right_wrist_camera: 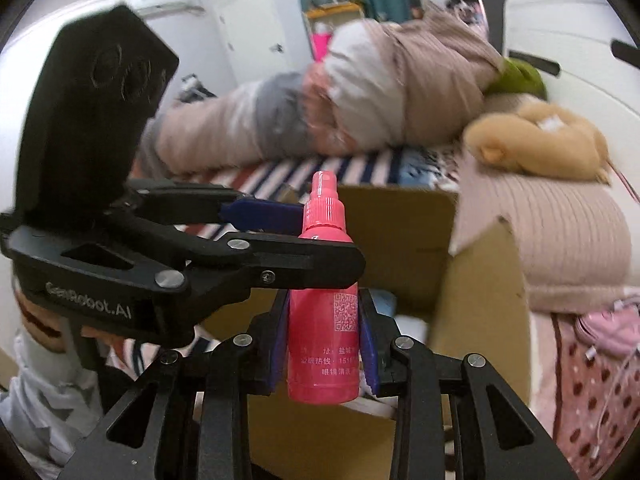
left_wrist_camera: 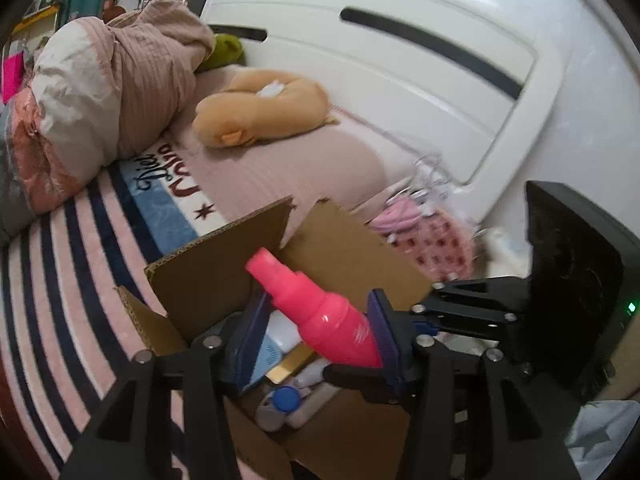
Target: Organize rigid objects
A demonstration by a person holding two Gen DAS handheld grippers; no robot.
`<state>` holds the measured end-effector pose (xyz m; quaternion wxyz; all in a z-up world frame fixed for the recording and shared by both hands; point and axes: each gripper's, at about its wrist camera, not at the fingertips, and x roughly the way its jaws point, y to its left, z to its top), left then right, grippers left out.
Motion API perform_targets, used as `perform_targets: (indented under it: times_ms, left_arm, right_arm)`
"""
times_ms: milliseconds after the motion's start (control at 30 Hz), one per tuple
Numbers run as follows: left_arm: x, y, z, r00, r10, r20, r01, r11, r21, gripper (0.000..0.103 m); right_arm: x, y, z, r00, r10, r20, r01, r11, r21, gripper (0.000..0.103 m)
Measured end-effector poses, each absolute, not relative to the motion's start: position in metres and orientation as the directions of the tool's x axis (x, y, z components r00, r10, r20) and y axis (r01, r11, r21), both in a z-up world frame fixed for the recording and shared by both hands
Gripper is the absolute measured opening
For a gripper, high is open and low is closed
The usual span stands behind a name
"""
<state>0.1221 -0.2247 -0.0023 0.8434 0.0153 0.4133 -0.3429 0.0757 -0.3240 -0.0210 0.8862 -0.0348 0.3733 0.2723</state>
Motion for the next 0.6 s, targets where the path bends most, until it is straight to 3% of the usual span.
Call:
perform_targets:
  times_ms: [33,100,333,433,600]
  left_arm:
    - [0.123,-0.226,-0.003,0.432,-0.55,-0.714,0.583,0.775,-0.244,0.071]
    - [0.121,-0.22,-0.004,0.451,-0.548,-0.705,0.572,0.783,-0.243,0.079]
    - [0.096,-0.181,0.014,0.566,-0.496,-0.658,0.512,0.837,-0.191,0.095]
    - [0.079,-0.158,0.023,0.642,-0.457,-0.616,0.459,0.872,-0.168,0.102]
    - [0.041,-0.117,0.035,0.768,-0.324,-0.553,0.308,0.943,-0.125,0.102]
  right_arm:
    - [0.079,-0.326,-0.025,0.573,0.433,-0.696,-0.492,0.861,0.13,0.028]
    - [0.084,-0.331,-0.028,0.584,0.399,-0.707,-0.462,0.88,0.115,0.051]
    - [0.071,-0.342,-0.027,0.588,0.429,-0.686,-0.474,0.87,0.137,0.058]
    - [0.064,-0.339,-0.018,0.607,0.468,-0.642,-0.509,0.85,0.138,0.066]
    - [0.037,-0.331,0.008,0.648,0.577,-0.497,-0.618,0.78,0.099,0.097]
